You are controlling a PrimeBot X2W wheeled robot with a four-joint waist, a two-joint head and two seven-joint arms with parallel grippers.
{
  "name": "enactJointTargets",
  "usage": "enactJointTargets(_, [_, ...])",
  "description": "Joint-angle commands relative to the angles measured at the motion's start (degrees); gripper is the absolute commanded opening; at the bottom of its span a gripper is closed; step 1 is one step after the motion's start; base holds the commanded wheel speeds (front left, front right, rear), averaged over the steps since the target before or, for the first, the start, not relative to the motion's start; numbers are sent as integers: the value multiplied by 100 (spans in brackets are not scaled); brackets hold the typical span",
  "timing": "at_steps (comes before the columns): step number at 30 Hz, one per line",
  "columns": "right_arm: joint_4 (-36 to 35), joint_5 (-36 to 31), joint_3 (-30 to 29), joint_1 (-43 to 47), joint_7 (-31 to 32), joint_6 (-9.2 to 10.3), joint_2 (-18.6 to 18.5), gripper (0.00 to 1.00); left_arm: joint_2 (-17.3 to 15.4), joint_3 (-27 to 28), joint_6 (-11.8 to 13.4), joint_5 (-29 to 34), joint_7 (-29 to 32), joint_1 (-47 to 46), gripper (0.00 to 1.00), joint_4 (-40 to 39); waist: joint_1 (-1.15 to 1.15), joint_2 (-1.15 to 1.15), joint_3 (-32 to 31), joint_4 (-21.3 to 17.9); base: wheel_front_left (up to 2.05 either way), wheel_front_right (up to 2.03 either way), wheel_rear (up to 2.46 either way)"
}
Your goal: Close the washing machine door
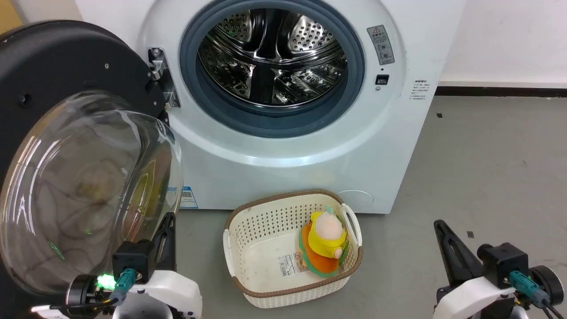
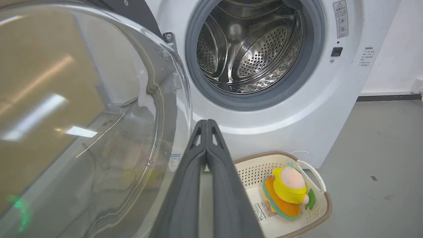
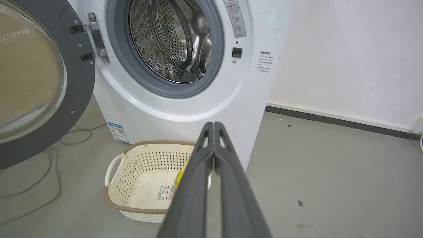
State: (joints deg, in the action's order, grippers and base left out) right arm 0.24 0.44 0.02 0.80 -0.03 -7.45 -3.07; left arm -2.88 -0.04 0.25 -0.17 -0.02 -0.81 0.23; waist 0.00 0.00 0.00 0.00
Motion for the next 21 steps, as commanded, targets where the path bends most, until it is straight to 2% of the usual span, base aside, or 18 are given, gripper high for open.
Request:
enactJointTargets(1, [-24,-44,-2,-80,3,-3,19,0,1,4,-25,17,2,81,0,-23,0,0,0,0,0,0,0])
enactJointTargets(21, [-24,-44,-2,-80,3,-3,19,0,1,4,-25,17,2,81,0,-23,0,0,0,0,0,0,0])
